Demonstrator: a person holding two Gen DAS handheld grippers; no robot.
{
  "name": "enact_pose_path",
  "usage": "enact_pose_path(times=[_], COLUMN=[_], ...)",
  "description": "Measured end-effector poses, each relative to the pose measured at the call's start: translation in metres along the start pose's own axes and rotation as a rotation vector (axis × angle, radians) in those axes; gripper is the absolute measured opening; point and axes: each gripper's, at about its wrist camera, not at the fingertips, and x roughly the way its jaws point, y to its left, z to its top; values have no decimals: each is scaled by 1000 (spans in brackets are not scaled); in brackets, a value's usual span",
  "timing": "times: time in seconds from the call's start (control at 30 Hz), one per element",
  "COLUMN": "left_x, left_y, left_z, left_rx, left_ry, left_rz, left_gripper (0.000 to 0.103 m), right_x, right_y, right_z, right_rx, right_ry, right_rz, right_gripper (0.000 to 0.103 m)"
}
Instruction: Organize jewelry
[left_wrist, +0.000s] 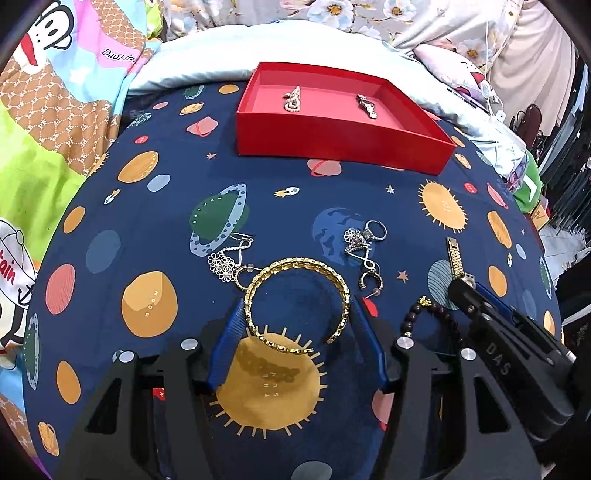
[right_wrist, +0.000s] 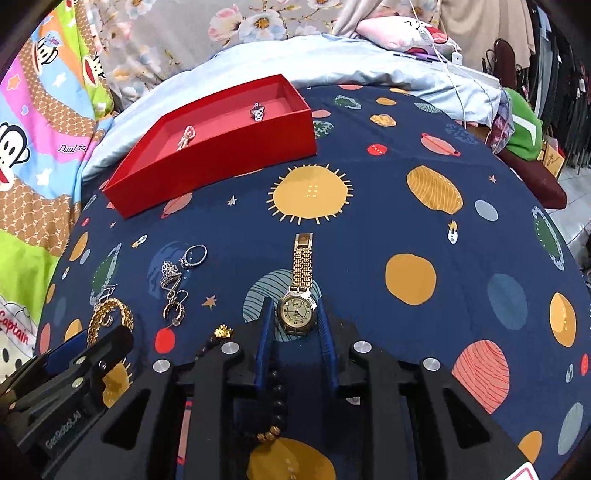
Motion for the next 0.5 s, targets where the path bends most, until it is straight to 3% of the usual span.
enact_pose_path(times=[0.5], left_x=[-23], left_y=[-2], left_z=[11], left_rx=[10], left_ry=[-48], left_rz=[-30], left_gripper=[56], right_x=[-45], right_y=[-14], right_z=[23], right_rx=[-16], right_ry=[-59], right_rz=[84], right_gripper=[22])
